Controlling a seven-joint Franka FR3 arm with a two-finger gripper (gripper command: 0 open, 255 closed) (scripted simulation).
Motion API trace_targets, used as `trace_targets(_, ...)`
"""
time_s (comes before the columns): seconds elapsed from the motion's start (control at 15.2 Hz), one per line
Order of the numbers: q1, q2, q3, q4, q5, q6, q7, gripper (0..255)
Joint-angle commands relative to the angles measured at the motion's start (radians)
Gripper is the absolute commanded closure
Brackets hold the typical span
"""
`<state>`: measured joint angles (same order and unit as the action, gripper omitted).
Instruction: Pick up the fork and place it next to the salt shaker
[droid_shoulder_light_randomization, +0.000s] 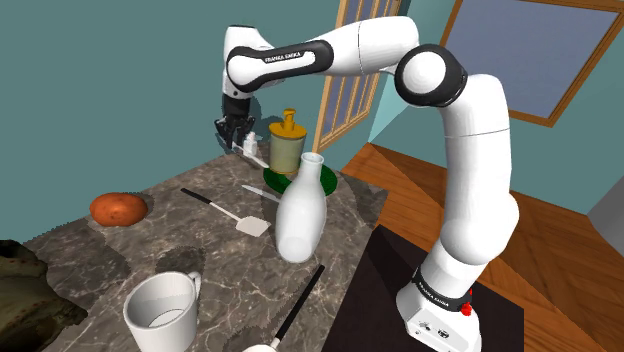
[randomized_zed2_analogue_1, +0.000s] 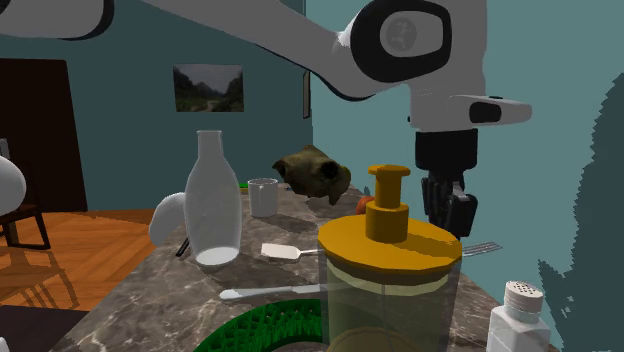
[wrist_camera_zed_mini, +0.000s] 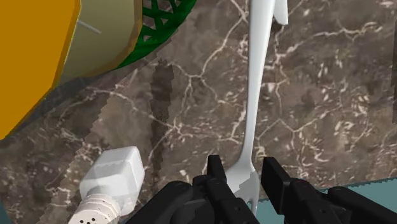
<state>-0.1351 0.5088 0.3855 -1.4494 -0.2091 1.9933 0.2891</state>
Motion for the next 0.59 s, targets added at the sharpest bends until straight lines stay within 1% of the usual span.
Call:
trace_targets(0.0,0.002,0.009,-0.002,-0.015,-0.005,0.024,0.005,255)
trace_targets(0.53,0.003,0.043,-0.012,-0.072,-0.021,0.113,0.016,255)
